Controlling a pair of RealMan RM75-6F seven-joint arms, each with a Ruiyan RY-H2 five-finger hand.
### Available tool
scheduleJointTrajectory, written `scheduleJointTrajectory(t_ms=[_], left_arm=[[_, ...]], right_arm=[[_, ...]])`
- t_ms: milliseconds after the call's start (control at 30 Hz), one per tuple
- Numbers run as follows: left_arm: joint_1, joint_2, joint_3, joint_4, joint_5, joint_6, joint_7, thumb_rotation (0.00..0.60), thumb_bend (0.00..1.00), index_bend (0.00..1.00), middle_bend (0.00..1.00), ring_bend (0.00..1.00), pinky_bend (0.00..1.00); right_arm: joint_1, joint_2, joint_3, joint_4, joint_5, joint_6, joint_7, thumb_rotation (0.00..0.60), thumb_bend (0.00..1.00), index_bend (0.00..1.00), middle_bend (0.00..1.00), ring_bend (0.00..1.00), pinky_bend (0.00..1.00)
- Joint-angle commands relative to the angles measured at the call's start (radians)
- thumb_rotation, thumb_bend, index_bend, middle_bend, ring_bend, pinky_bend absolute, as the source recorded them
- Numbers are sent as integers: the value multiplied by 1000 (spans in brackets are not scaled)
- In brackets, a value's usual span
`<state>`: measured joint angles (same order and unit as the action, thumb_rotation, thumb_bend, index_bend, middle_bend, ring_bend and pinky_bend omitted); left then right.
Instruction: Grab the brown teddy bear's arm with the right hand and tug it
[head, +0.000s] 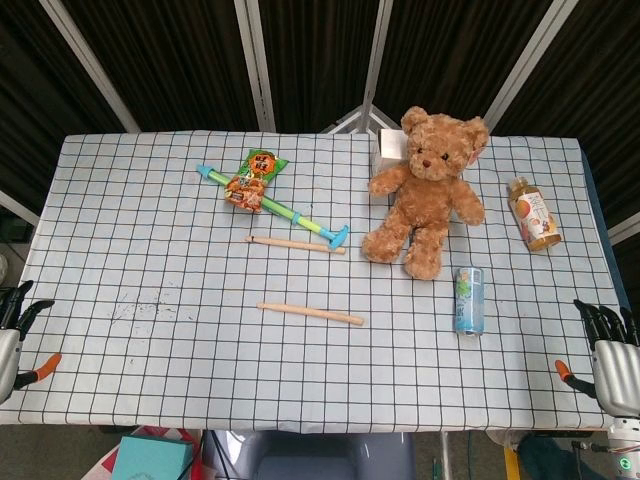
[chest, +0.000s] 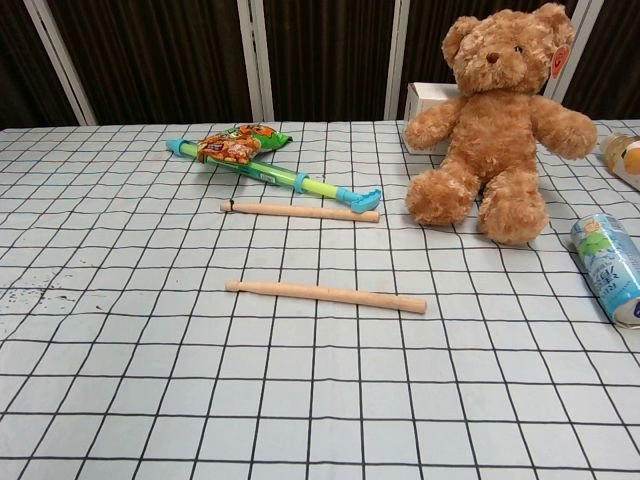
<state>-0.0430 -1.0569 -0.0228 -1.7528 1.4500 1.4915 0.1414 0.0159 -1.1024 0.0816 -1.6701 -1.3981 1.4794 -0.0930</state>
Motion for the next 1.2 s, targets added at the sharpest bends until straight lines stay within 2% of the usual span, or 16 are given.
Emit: scheduleJointTrajectory(t_ms=[33,533,800,900,967,1067,1200], left_arm=[[3,1,2,2,9,7,-5,600,313,211,0,0,118],[2,-5,-2,20,36,22,-33,600,313,211,0,0,118],[8,-7,-1,29,59,45,-48,600,312,211,0,0,118],[7,-11,-2,35,61,45,-54,600,313,211,0,0,118],[6,-11,-3,35,51,38,-56,600,313,211,0,0,118],[4,-11,-10,34,40,35,-56,600,313,211,0,0,118],[1,-11,-18,34,25,31,-57,600,313,210,0,0,118]], right_arm=[[-1,2,0,-1,1,2,2,600,240,116,177,117,0],[-14,9,-1,-2,2,18,14,600,240,116,177,116,0],[-5,6,-10,5,7,-17,31,600,240,116,175,117,0],[10,-5,-2,2,5,-36,75,600,241,116,167,116,0],[31,-17,10,2,1,-64,133,600,240,116,166,117,0],[89,-21,38,12,27,-164,239,600,240,116,166,116,0],[191,-14,103,42,113,-307,235,600,241,116,166,116,0]])
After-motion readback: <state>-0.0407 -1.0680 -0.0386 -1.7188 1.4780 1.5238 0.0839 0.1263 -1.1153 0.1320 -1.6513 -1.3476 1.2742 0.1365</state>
